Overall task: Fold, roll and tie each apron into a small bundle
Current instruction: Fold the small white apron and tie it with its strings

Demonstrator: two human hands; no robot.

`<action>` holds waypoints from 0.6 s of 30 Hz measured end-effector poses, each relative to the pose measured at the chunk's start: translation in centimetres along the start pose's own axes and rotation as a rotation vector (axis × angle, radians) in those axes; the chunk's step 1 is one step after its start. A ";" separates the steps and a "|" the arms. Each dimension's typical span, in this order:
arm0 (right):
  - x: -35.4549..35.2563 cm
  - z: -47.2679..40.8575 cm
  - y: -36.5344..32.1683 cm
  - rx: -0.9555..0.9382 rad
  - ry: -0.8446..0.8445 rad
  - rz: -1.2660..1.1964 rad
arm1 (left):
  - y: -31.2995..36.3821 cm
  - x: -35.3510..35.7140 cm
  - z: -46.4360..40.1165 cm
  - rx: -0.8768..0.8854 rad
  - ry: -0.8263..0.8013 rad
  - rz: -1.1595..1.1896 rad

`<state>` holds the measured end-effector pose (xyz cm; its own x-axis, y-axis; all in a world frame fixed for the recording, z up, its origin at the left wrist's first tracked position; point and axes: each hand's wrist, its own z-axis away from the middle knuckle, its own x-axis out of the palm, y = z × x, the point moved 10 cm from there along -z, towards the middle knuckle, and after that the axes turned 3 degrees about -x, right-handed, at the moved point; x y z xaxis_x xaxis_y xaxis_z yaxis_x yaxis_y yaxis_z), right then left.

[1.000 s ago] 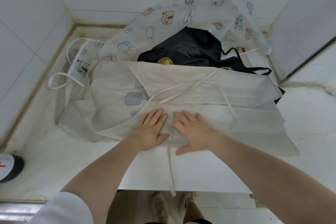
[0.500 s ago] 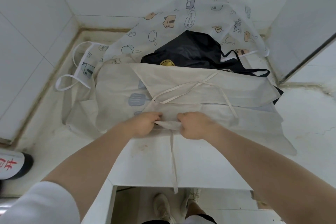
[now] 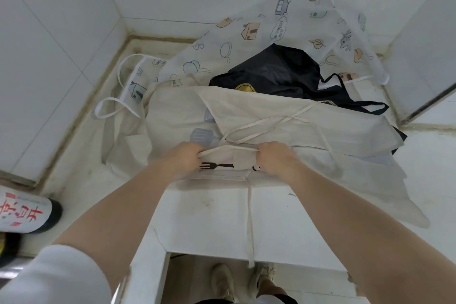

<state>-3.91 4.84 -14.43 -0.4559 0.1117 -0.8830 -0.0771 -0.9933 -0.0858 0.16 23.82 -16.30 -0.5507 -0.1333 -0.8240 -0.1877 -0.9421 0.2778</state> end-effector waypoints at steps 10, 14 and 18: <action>2.2 -2.1 1.4 0.176 -0.070 -0.052 | -12.0 -4.2 1.8 -0.591 0.165 -0.132; 1.9 -2.7 1.5 0.191 -0.078 -0.042 | -5.7 -4.8 1.8 -0.333 0.417 -0.333; 1.8 -3.0 1.5 0.177 -0.080 -0.012 | 7.4 -1.2 1.1 0.391 0.470 -0.202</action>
<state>-2.17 3.45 -17.53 -0.5221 0.1328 -0.8425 -0.2346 -0.9721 -0.0079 -1.47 17.34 -12.74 -0.0747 -0.1696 -0.9827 -0.5819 -0.7929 0.1810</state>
